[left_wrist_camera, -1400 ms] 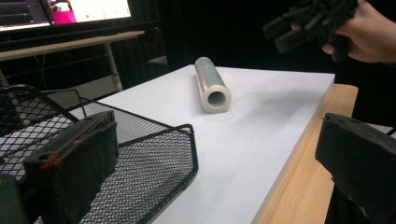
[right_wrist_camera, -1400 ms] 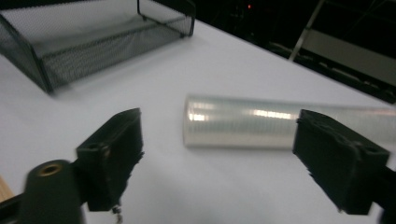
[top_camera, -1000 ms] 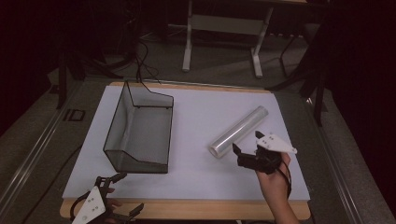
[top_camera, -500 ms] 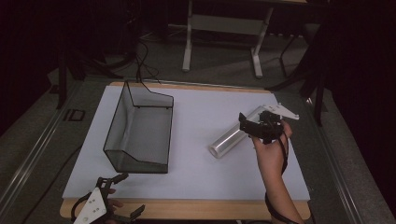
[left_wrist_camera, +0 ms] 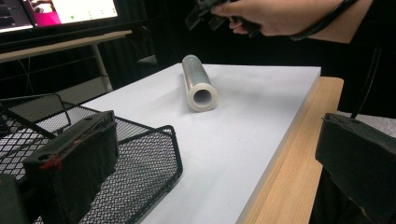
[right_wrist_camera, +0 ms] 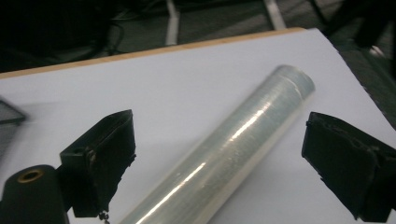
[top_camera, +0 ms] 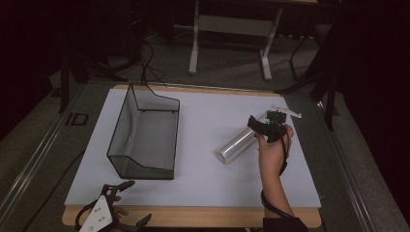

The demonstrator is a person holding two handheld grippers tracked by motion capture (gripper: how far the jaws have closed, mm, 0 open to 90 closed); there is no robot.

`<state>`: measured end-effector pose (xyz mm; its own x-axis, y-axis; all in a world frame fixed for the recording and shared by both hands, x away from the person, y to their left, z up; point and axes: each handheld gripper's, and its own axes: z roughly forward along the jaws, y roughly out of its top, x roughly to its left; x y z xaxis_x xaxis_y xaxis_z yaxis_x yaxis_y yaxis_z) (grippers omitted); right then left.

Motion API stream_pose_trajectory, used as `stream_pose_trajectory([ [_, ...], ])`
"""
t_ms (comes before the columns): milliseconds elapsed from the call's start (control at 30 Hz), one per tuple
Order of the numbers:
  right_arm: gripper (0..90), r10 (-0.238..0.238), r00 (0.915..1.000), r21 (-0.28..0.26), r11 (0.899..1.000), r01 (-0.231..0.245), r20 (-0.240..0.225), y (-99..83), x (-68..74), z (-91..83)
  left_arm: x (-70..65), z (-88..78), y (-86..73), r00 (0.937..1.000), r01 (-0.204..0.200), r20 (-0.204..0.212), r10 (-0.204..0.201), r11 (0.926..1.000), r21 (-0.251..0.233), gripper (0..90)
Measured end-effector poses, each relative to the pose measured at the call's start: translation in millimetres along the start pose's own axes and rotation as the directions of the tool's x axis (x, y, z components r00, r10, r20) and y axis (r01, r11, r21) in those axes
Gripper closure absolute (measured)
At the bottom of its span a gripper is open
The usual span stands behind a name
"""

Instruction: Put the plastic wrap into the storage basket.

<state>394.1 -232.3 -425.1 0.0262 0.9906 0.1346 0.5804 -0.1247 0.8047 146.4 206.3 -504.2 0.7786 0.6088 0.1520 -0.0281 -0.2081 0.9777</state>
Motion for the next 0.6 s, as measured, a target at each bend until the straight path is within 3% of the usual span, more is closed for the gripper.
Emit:
stream_pose_trajectory([
  [100,9.8,0.024,0.9987,0.054,0.998,-0.026,0.044,-8.1,-1.7,16.4,-0.1,-0.3,0.1,1.0000,-0.004,0.001,0.004,1.0000,-0.001,0.0],
  [333,9.8,0.053,0.9938,0.121,0.991,-0.065,0.097,-18.0,-3.7,38.5,-1.6,-0.1,0.3,0.9999,-0.009,0.006,0.009,1.0000,0.001,0.0],
  [433,9.8,0.060,0.9917,0.147,0.986,-0.077,0.113,-20.4,-4.7,44.3,-1.9,0.0,0.2,0.9999,-0.011,0.010,0.011,0.9999,0.003,0.0],
  [533,9.8,0.114,0.9860,0.166,0.977,-0.133,0.122,-25.5,-8.3,53.6,-1.9,-0.2,0.0,0.9999,-0.011,0.013,0.011,0.9999,0.000,0.0],
  [600,9.8,0.122,0.9849,0.162,0.977,-0.141,0.123,-25.5,-8.1,54.8,-1.6,0.3,-0.2,0.9999,-0.010,0.012,0.010,1.0000,0.001,0.0],
])
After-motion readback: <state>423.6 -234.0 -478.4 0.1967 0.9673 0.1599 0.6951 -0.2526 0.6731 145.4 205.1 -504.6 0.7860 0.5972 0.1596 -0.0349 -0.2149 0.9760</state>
